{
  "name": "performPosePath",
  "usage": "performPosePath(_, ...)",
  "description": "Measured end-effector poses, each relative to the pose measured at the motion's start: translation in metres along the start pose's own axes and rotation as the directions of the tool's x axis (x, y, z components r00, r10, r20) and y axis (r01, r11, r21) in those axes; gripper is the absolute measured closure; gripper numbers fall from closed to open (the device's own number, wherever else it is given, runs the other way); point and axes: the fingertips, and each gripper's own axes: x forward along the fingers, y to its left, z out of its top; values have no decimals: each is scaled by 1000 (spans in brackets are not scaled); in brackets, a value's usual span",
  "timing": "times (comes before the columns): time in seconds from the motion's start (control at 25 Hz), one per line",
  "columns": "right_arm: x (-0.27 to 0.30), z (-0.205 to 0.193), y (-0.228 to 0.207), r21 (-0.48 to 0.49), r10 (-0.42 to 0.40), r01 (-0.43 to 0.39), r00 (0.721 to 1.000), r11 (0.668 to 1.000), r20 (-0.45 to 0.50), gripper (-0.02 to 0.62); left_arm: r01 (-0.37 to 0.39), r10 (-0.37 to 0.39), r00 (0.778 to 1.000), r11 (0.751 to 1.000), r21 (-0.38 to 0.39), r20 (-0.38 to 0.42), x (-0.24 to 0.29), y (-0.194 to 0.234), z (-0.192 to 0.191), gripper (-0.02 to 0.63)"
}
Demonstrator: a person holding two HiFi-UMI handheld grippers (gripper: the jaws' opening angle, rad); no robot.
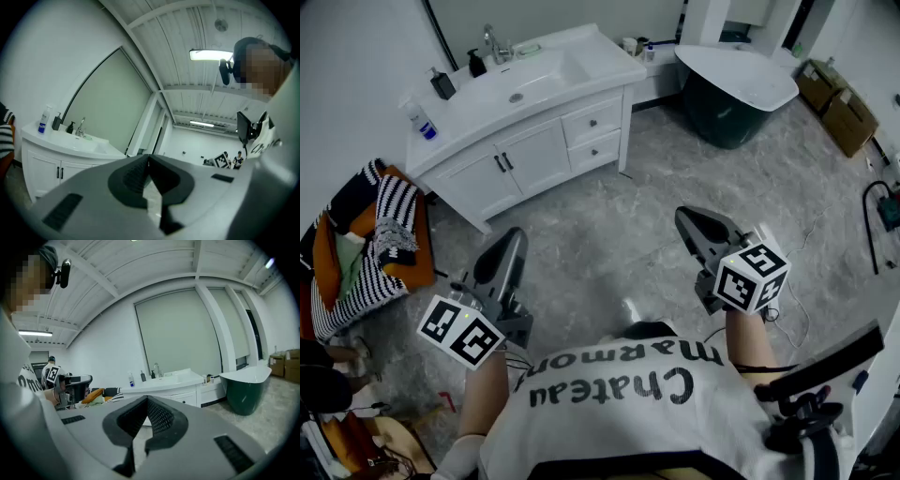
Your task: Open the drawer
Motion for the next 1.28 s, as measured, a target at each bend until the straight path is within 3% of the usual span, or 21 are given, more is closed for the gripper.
performPosePath(0.36, 7, 3, 1, 18, 3, -3, 1000, 1000, 6, 592, -4, 4, 1000, 1000, -3, 15, -7, 3, 7, 597)
performPosePath(0.64, 37, 2, 4, 15, 49, -49, 999, 999, -8, 592, -32, 32, 999, 999, 40, 7, -2, 15, -4, 597)
performPosePath(0.8, 65, 8, -4, -14, 62, -62, 998, 998, -18, 592, 11, -11, 1000, 1000, 10, -15, 15, 21, -9, 597)
performPosePath(1.0, 109, 24, -26, -11, 98, -99, 995, 995, -24, 592, -37, 37, 998, 999, 16, -41, 40, 47, -6, 597)
performPosePath(1.28, 185, 64, -67, -61, 155, -158, 987, 986, -46, 592, -87, 87, 996, 996, 0, 10, 93, 90, 27, 597)
